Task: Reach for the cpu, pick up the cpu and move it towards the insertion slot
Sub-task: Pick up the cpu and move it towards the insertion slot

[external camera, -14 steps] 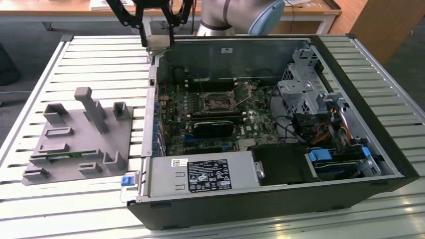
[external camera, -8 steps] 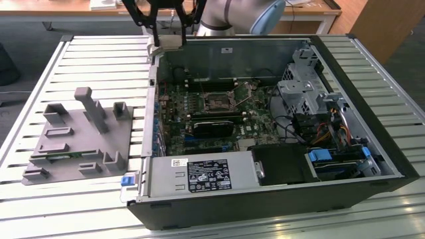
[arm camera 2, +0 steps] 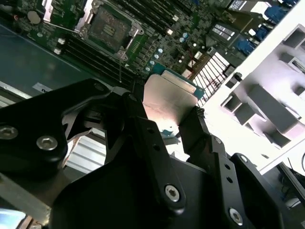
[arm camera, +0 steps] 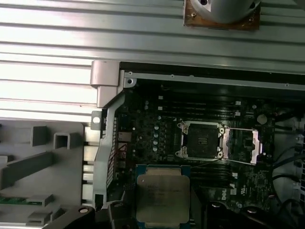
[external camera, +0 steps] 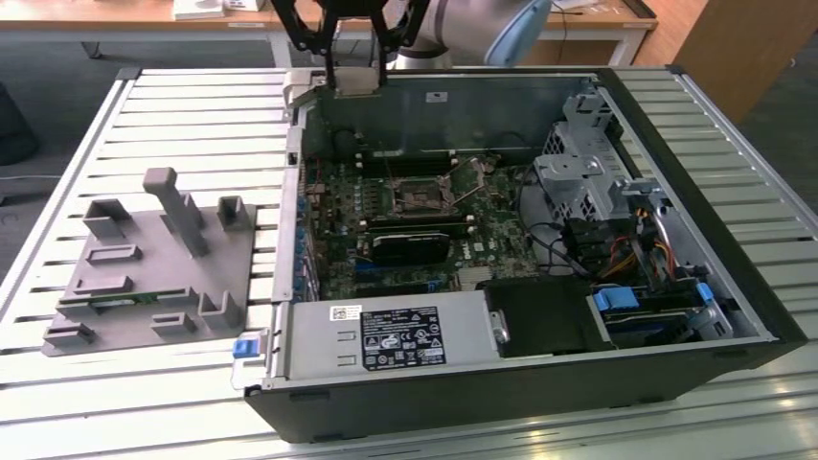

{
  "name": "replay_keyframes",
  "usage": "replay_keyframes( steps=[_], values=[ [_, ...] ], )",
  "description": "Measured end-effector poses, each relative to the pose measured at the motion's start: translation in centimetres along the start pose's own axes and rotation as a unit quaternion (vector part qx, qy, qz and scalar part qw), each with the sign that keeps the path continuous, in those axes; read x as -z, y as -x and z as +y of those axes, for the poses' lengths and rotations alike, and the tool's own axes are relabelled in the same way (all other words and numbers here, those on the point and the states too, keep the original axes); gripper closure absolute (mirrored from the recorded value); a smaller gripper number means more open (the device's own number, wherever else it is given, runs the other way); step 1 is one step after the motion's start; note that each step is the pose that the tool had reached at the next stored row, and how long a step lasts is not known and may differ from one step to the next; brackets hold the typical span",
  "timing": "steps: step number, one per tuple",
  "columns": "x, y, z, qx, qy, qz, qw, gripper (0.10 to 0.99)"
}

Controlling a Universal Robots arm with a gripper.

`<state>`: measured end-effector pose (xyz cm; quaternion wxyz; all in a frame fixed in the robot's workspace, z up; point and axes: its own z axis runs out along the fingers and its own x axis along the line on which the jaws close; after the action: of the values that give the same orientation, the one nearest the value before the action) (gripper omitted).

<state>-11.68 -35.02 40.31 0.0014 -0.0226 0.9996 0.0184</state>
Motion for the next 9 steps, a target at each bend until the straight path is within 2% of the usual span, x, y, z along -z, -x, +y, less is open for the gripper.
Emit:
replay_keyframes(
  steps=[9],
  values=[
    [-0.34,2.48,0.31,-0.002,0.0000,-0.0001,1.0000,0.545]
  ],
)
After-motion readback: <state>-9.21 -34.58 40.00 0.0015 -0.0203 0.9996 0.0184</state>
